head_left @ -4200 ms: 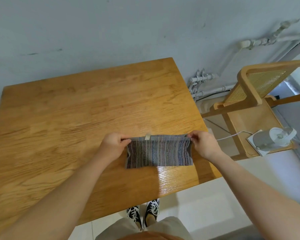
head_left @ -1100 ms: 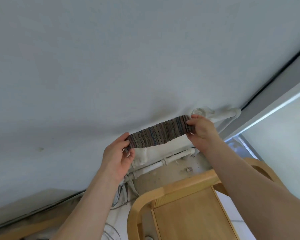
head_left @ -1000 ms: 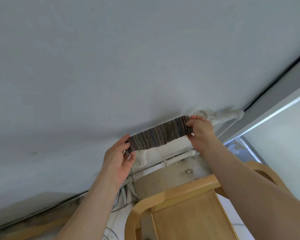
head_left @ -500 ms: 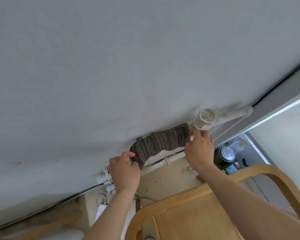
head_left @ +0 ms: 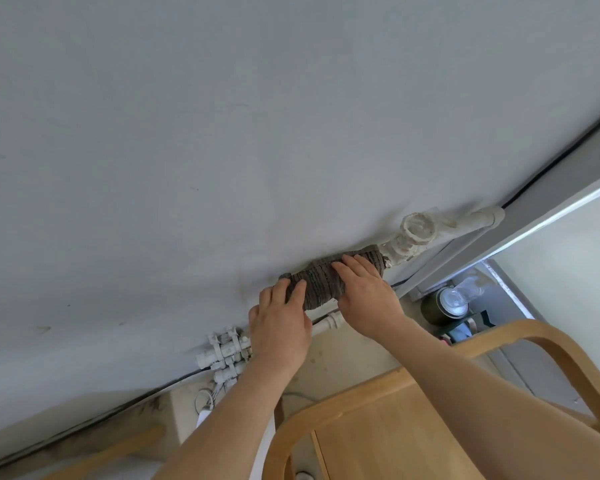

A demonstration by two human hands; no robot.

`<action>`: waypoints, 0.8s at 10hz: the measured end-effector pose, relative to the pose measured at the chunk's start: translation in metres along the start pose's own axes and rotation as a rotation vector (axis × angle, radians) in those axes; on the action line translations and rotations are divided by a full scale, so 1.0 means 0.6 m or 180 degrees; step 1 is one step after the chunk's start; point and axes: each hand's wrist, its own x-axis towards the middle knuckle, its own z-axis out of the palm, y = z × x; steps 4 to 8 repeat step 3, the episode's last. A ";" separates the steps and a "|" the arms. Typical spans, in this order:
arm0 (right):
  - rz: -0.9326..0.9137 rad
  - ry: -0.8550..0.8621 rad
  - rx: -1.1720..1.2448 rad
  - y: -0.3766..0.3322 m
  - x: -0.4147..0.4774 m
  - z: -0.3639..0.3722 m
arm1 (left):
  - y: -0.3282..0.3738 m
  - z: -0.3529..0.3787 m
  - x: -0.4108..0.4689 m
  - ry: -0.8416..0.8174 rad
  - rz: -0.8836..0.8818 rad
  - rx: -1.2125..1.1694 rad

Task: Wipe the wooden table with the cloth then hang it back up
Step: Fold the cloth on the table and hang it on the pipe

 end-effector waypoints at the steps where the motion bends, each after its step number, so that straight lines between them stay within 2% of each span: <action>1: 0.0019 0.0162 0.0228 -0.013 -0.023 -0.011 | 0.003 -0.011 -0.007 -0.0003 -0.0072 -0.0166; 3: 0.0033 0.0307 0.0708 -0.051 -0.087 -0.063 | 0.010 -0.063 -0.054 0.0441 -0.0146 -0.1070; 8: 0.0033 0.0307 0.0708 -0.051 -0.087 -0.063 | 0.010 -0.063 -0.054 0.0441 -0.0146 -0.1070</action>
